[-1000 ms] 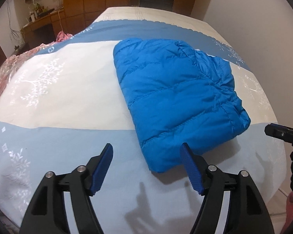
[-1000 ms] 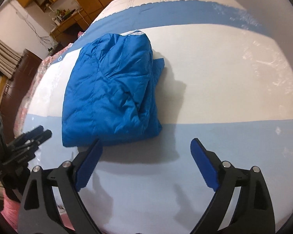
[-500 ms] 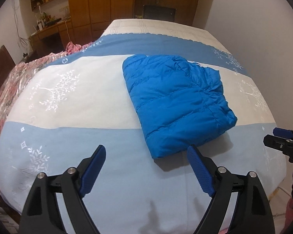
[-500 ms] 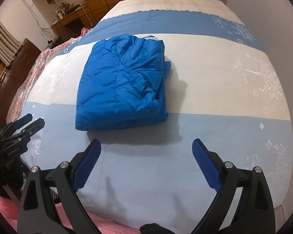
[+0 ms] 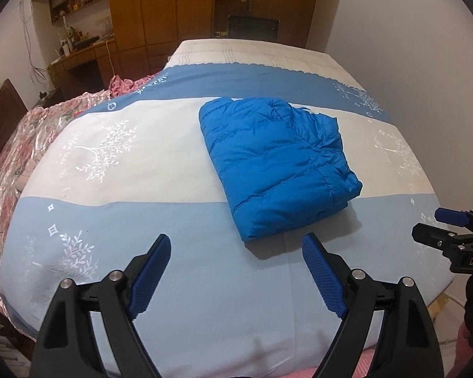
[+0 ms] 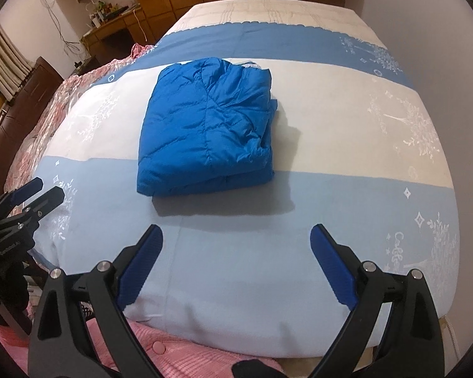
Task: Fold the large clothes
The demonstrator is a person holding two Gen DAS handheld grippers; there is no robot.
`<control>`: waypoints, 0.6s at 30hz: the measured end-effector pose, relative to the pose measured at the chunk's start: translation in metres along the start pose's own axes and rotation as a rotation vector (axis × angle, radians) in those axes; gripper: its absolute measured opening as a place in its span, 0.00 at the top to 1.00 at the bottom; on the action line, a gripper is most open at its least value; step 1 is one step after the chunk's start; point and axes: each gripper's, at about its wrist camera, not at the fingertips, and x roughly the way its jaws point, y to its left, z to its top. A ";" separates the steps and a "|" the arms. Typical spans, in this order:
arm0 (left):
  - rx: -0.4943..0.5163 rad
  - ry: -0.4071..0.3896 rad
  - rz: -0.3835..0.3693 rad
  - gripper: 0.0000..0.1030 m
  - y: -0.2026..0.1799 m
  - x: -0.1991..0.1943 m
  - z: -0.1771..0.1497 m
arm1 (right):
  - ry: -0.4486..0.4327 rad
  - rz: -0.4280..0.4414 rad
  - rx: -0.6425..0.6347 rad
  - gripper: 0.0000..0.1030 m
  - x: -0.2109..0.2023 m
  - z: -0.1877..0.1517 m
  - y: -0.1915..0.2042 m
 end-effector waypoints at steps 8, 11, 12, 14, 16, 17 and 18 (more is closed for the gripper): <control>0.019 0.015 0.014 0.17 -0.001 -0.007 -0.009 | 0.018 -0.008 0.005 0.09 0.000 -0.008 0.001; 0.026 0.022 0.018 0.17 -0.002 -0.006 -0.012 | 0.022 -0.007 0.001 0.09 0.001 -0.011 0.002; 0.028 0.024 0.018 0.17 -0.001 -0.006 -0.013 | 0.023 -0.009 0.000 0.09 0.001 -0.012 0.003; 0.029 0.026 0.017 0.17 -0.001 -0.006 -0.014 | 0.024 -0.011 -0.003 0.09 0.001 -0.013 0.003; 0.029 0.026 0.020 0.17 -0.001 -0.006 -0.014 | 0.025 -0.011 -0.005 0.09 0.001 -0.014 0.004; 0.029 0.025 0.021 0.17 -0.001 -0.006 -0.015 | 0.026 -0.011 -0.005 0.09 0.001 -0.014 0.004; 0.030 0.027 0.021 0.17 0.000 -0.006 -0.015 | 0.027 -0.012 -0.004 0.09 0.001 -0.015 0.003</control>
